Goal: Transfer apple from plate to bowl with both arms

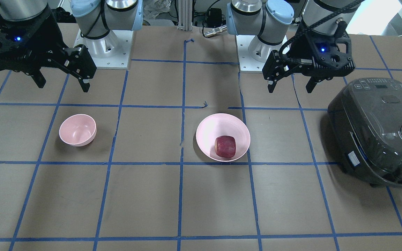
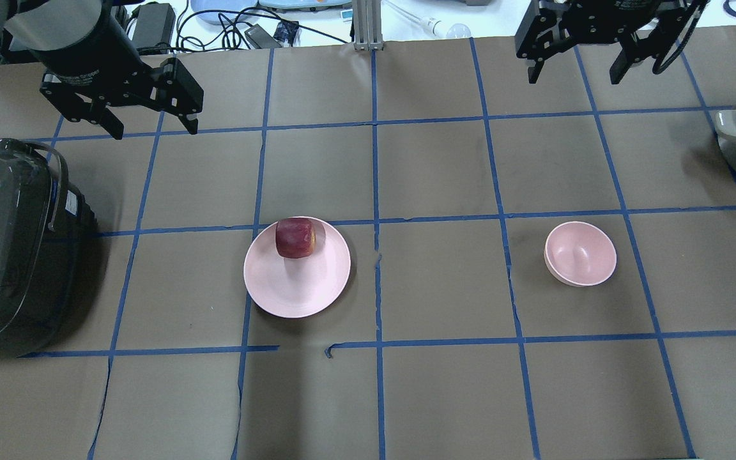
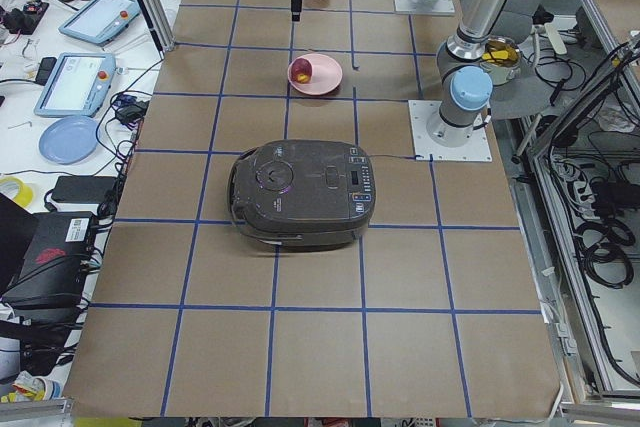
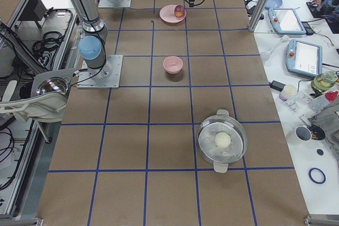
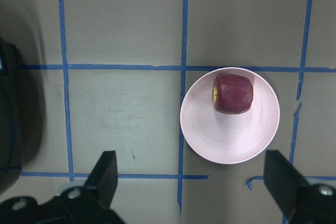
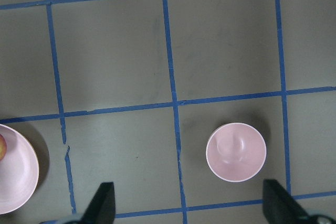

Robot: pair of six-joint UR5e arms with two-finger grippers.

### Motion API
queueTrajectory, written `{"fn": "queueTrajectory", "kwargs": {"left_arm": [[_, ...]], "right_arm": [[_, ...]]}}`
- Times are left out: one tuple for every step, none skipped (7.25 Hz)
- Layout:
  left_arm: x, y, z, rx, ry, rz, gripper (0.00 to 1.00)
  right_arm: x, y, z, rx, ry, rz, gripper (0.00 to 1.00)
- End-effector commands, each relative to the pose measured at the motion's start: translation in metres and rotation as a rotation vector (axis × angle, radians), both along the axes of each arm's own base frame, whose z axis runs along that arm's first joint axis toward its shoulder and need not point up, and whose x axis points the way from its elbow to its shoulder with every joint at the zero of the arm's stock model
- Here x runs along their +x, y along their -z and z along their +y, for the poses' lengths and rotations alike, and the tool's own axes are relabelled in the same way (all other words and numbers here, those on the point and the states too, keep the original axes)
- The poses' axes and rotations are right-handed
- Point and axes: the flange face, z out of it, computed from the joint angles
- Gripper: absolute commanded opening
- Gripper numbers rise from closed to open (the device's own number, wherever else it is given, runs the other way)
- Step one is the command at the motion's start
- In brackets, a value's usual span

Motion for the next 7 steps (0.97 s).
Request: {"fn": "queueTrajectory", "kwargs": {"left_arm": [[-0.0012,0.0009,0.0007,0.001,0.002,0.001,1.0],[-0.0016,0.0009,0.0,0.001,0.003,0.006,1.0],[-0.0015,0.0036,-0.0011,0.004,0.002,0.004,1.0],[-0.0018,0.0058,-0.0022,0.007,0.003,0.007,1.0],[-0.0018,0.0058,-0.0023,0.007,0.001,0.007,1.0],[-0.0019,0.0064,-0.0029,0.007,0.001,0.009,1.0],[-0.0033,0.0085,-0.0036,0.01,0.001,0.008,1.0]], "right_arm": [[-0.0003,0.0003,0.0,0.001,0.0,-0.001,1.0],[0.0035,0.0007,0.0005,0.005,-0.005,-0.031,1.0],[0.004,0.0013,-0.0002,0.005,-0.007,-0.036,1.0],[0.004,0.0016,0.0,0.008,-0.008,-0.036,1.0],[0.004,0.0026,-0.0004,0.011,-0.013,-0.035,1.0],[0.004,0.0018,0.0002,0.009,-0.011,-0.035,1.0],[0.004,0.0017,0.0,0.008,-0.007,-0.036,1.0]]}}
